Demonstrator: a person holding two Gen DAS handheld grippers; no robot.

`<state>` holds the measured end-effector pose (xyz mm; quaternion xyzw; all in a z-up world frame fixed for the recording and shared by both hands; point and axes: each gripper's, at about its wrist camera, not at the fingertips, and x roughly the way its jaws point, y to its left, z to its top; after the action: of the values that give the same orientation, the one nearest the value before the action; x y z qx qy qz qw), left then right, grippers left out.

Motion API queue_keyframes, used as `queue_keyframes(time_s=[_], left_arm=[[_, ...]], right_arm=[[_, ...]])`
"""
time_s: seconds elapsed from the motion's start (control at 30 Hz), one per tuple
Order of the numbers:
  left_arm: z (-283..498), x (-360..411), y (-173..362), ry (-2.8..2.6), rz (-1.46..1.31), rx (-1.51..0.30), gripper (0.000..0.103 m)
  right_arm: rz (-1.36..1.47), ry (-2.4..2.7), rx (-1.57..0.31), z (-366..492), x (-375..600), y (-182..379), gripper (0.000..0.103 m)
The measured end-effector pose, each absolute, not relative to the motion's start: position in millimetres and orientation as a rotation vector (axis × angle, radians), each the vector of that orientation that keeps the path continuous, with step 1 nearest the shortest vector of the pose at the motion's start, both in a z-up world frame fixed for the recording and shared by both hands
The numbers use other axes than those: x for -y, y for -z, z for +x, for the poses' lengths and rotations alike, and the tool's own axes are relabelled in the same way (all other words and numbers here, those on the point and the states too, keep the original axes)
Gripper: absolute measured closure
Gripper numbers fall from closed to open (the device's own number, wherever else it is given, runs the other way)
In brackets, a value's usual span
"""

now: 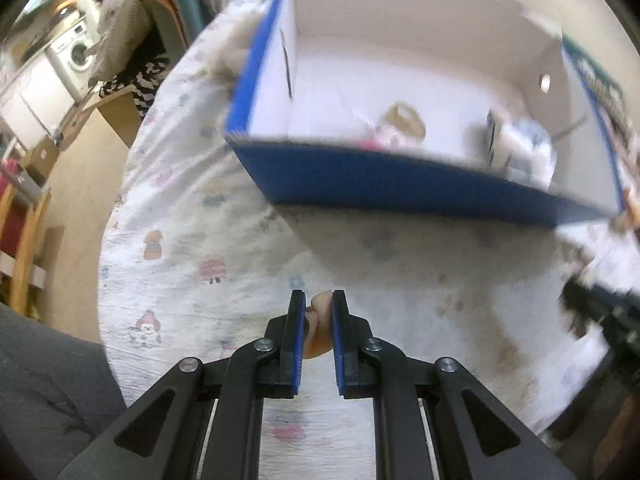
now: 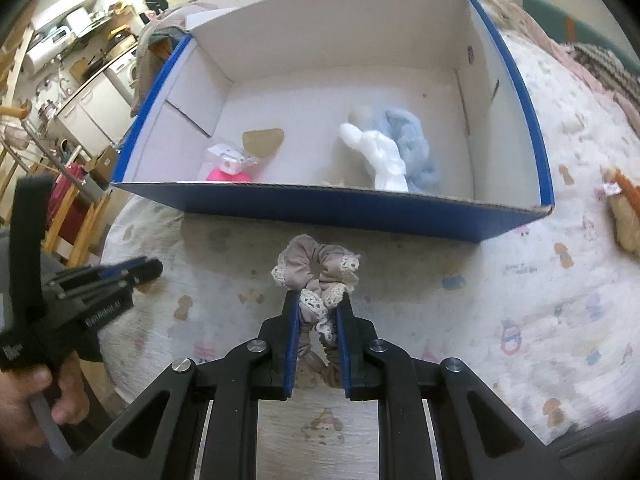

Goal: Organize soft objects
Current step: 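Carry the scrunchie and orange cylinder into the box and open both tools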

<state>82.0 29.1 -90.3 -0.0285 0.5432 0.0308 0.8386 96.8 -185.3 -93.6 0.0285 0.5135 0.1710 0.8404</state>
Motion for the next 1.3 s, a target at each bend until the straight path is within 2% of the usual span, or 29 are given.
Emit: queue_keyframes(time_s=[0.2,0.4,0.5,0.67,0.87,1.3], left_arm=[[73,-28,49,-0.082,-0.091,-1.018,0.092],[87,-34,11,-0.074,-0.102,-0.896,0.092],[94,-33,-4,-0.070,-0.105,-0.862,0.092],[115,-27,-19,-0.049,-0.108,-0.835,0.091],[154,-13,-13,-0.020,-0.098,-0.881,0.091],[205,14,30,-0.006,-0.038,-0.953,0.091]], right_arm=[[0.080,-0.389,-1.034,90,185,78,0.085],[0.139,-0.421,-0.834,80,198,32,0.085],[0.167,-0.413,-0.748,83,209,11,0.085],[0.187,-0.400,-0.706,100,215,-6,0.085],[0.149,-0.382,-0.708,132,215,-6,0.085],[0.162,-0.330,-0.819,184,228,50,0.085]])
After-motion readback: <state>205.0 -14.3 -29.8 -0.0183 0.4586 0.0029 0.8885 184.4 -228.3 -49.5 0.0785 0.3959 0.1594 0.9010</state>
